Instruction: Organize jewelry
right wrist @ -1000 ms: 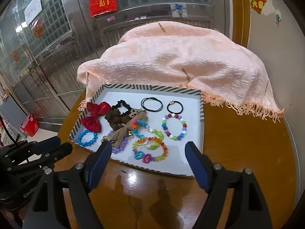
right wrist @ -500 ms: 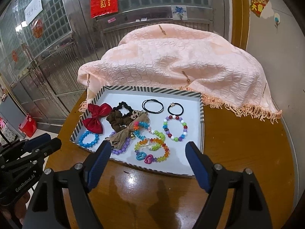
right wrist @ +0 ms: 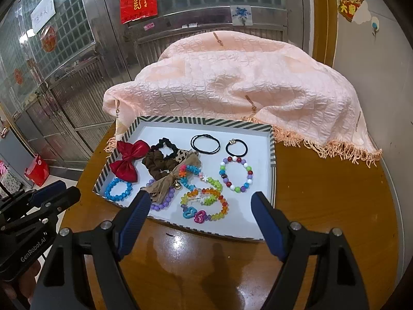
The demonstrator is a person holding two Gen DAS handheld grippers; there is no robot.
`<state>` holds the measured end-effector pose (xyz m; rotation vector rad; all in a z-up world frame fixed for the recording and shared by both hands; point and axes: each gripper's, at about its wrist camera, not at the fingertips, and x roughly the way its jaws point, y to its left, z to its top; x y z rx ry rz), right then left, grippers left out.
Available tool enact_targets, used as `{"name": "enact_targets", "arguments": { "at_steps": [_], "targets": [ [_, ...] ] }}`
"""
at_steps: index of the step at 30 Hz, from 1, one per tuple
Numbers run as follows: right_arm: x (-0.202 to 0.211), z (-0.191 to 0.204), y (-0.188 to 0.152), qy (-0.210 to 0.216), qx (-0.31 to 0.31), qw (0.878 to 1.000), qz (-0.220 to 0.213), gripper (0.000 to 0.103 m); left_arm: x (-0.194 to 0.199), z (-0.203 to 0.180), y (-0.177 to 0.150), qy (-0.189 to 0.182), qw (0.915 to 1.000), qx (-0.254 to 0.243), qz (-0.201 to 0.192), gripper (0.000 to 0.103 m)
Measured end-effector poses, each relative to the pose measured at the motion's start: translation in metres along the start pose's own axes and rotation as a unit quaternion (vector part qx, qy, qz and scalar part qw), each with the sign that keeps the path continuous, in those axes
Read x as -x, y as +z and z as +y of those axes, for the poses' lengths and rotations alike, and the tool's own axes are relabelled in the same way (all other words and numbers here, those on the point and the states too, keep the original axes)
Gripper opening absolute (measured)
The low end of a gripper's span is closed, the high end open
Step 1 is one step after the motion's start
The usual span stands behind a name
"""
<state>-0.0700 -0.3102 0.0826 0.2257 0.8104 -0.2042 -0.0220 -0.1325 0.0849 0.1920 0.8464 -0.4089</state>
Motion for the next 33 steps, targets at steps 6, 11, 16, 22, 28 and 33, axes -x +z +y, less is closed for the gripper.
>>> {"name": "enact_targets", "arguments": {
  "at_steps": [6,11,16,22,28,33],
  "targets": [
    [-0.004,0.001,0.001,0.001,-0.001,1.0,0.003,0.083,-0.002,0.002,0.001,0.002,1.0,0.0,0.0,0.015],
    [-0.007,0.002,0.002,0.001,0.001,1.0,0.008,0.083,-0.003,0.002,0.001,0.002,1.0,-0.001,0.001,0.015],
    [-0.007,0.003,0.002,0.002,0.001,1.0,0.008,0.083,-0.005,0.003,0.0,0.0,1.0,-0.003,0.002,0.015],
    [-0.01,0.004,0.002,0.003,0.002,1.0,0.012,0.083,-0.007,0.001,0.0,0.0,1.0,-0.004,0.006,0.015],
    [-0.012,0.005,0.002,0.004,0.004,1.0,0.014,0.083,-0.009,0.001,0.001,-0.002,1.0,-0.003,0.007,0.015],
    [-0.012,0.005,0.003,0.004,0.002,1.0,0.014,0.083,-0.012,0.0,0.002,-0.003,0.9999,-0.004,0.01,0.015]
  ]
}}
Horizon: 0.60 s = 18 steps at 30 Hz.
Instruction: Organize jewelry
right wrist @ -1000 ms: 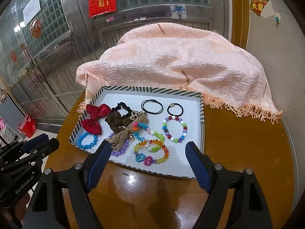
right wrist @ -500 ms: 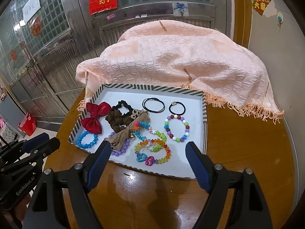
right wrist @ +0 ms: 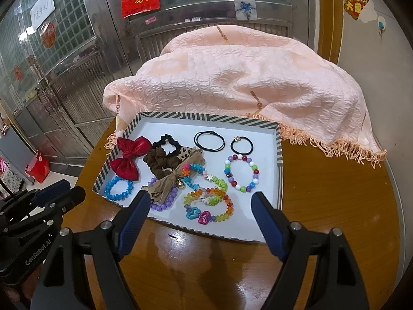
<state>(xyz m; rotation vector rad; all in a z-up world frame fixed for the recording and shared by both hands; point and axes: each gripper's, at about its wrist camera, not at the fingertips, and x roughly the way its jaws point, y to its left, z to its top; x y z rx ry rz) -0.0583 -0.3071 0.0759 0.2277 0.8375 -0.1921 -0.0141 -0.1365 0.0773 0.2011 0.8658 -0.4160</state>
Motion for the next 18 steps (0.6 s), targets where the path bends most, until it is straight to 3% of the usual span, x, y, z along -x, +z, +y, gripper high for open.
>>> {"name": "enact_targets", "arguments": {
  "at_steps": [18],
  "targets": [
    [-0.0077,-0.0015,0.005,0.004,0.001,1.0,0.01,0.083,-0.0067,-0.0018,0.0038,0.0,1.0,-0.004,0.002,0.015]
  ]
}}
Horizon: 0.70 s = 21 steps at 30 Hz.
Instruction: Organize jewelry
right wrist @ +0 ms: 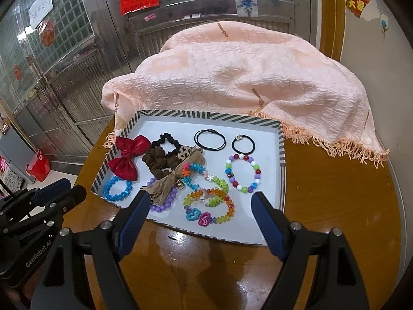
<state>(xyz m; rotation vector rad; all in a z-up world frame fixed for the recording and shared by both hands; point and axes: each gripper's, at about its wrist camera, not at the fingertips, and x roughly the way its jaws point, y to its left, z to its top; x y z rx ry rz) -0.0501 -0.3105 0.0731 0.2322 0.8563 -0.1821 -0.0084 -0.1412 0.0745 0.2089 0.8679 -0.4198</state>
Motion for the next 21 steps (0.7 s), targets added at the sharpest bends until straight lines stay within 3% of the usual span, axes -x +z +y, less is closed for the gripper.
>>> {"name": "enact_targets", "arguments": {
  "at_steps": [21],
  "targets": [
    [-0.0043,-0.0027,0.0047,0.003,0.007,1.0,0.008,0.083,-0.0035,-0.0053,0.0027,0.001,1.0,-0.001,0.005,0.015]
  ]
}}
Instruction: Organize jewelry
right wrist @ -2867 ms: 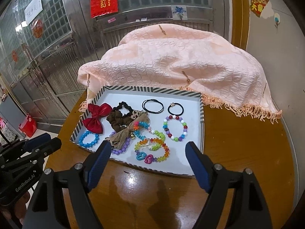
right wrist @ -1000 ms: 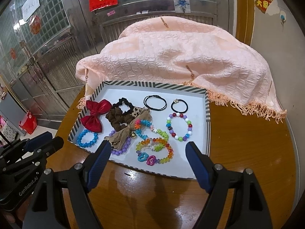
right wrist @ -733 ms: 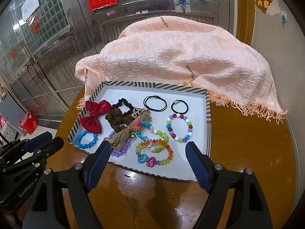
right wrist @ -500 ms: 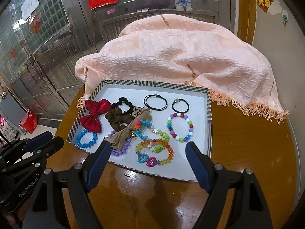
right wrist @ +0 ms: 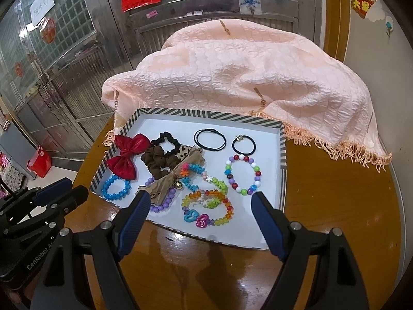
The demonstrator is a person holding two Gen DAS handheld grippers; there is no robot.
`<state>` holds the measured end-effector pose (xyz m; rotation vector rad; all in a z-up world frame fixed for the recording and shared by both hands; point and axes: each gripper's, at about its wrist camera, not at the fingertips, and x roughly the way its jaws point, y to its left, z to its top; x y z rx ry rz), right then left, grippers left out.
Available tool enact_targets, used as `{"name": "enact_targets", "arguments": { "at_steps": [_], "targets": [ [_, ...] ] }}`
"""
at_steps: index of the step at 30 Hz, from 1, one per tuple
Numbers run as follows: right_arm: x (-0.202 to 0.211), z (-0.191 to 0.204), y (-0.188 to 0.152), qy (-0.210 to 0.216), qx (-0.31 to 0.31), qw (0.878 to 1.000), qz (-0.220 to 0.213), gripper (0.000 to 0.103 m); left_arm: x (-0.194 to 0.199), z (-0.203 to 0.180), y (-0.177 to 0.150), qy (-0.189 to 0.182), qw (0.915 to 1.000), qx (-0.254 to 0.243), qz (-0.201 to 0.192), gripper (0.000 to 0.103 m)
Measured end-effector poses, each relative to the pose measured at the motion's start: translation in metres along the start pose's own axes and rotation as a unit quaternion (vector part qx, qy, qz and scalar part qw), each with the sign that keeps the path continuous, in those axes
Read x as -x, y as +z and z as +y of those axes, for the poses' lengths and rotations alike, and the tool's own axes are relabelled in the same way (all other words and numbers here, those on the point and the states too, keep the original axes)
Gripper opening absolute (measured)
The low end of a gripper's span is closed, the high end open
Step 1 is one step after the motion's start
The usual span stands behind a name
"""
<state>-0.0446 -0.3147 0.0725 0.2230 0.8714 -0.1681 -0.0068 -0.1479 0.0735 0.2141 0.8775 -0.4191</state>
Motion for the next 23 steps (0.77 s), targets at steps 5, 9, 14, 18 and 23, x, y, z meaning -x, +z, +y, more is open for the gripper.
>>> {"name": "enact_targets", "arguments": {
  "at_steps": [5,9,14,18,23],
  "targets": [
    [0.0,-0.006,0.0,-0.001,-0.002,1.0,0.001,0.083,-0.002,-0.009,0.002,0.0,1.0,-0.004,0.002,0.015],
    [0.0,-0.01,0.001,0.0,-0.005,1.0,0.002,0.083,-0.004,-0.012,0.003,0.0,1.0,-0.005,0.004,0.015],
    [0.0,-0.012,0.0,0.0,-0.006,1.0,0.002,0.083,-0.006,-0.016,0.003,-0.001,1.0,-0.004,0.007,0.015],
    [0.0,-0.017,-0.001,0.001,-0.009,1.0,0.003,0.083,-0.007,-0.019,0.004,-0.003,0.9999,-0.004,0.009,0.015],
    [-0.001,-0.021,-0.002,0.003,-0.012,1.0,0.005,0.083,-0.009,-0.023,0.003,-0.005,0.9999,-0.011,0.008,0.015]
  ]
}}
